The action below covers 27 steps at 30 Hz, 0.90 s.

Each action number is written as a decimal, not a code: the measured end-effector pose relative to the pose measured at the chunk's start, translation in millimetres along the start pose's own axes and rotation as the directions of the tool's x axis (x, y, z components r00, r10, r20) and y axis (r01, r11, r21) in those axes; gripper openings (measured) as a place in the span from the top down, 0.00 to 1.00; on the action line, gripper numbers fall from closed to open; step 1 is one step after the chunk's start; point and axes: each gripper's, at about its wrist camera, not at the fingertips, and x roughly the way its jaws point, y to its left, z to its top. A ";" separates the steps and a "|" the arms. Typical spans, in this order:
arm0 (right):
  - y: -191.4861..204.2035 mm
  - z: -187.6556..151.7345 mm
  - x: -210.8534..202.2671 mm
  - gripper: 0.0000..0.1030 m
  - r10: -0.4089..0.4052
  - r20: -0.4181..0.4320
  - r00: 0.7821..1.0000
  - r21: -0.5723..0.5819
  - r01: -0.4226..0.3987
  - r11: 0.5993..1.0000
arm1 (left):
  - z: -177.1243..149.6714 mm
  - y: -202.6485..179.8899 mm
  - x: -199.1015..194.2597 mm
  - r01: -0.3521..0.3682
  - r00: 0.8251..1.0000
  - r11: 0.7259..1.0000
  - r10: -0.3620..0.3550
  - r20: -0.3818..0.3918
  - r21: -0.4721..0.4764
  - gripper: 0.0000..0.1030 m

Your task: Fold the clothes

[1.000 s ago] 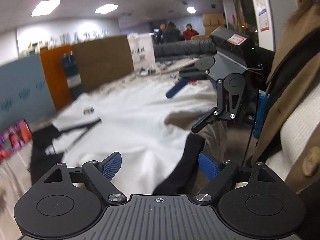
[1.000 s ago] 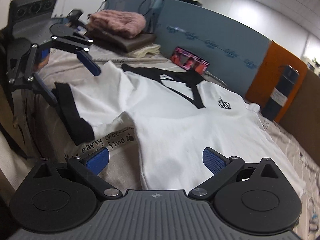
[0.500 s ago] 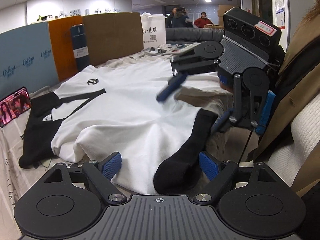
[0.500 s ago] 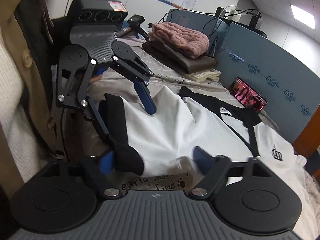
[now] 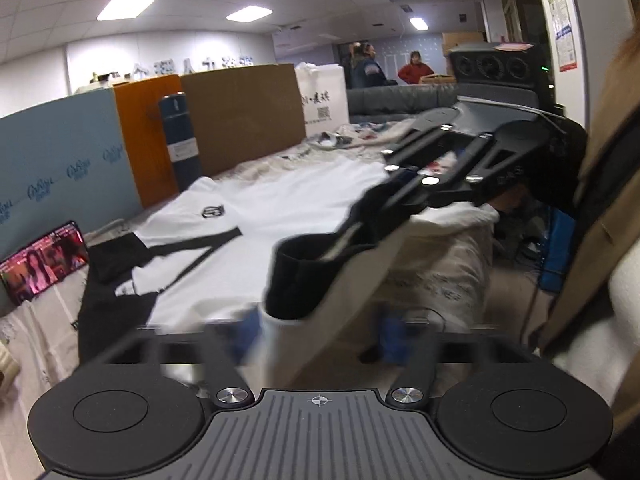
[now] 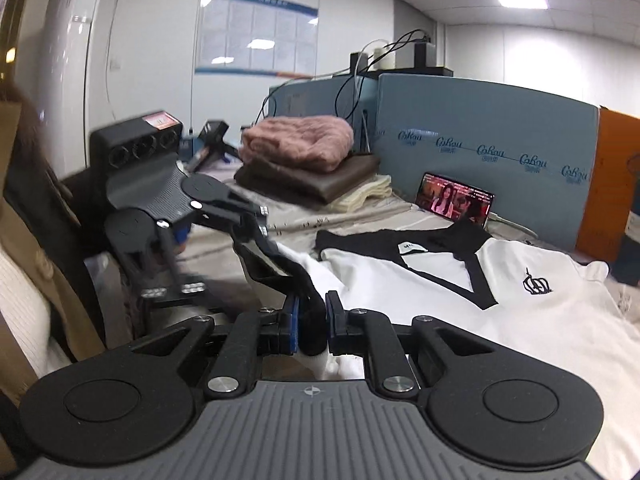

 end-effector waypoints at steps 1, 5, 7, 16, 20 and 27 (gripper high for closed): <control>0.1 -0.1 -1.5 0.88 0.001 0.007 1.000 0.007 -0.001 1.000 | 1.1 2.1 0.5 0.003 1.000 1.000 -0.003 0.009 -0.003 0.84; 2.2 -3.3 -11.9 0.79 -0.013 0.023 1.000 0.023 0.013 1.000 | 7.2 7.8 -1.7 -0.028 0.998 1.000 0.029 0.064 -0.013 0.88; 1.4 -7.3 -21.0 0.41 -0.049 0.021 0.999 0.038 0.048 0.998 | 11.7 11.9 -1.0 -0.065 0.994 0.998 0.067 0.088 -0.026 0.88; -7.0 -45.2 -63.7 0.36 -0.184 -0.127 0.975 0.170 0.205 0.964 | 25.3 33.5 15.2 -0.159 0.972 0.976 0.181 0.149 -0.152 0.89; 0.6 -58.5 -88.5 0.37 -0.248 -0.189 0.950 0.195 0.284 0.939 | 32.2 42.3 26.0 -0.164 0.970 0.968 0.193 0.147 -0.191 0.89; 25.5 -72.3 -111.0 0.37 -0.435 -0.301 0.849 0.069 0.475 0.877 | 38.8 58.1 40.7 -0.154 0.971 0.952 0.195 0.137 -0.265 0.89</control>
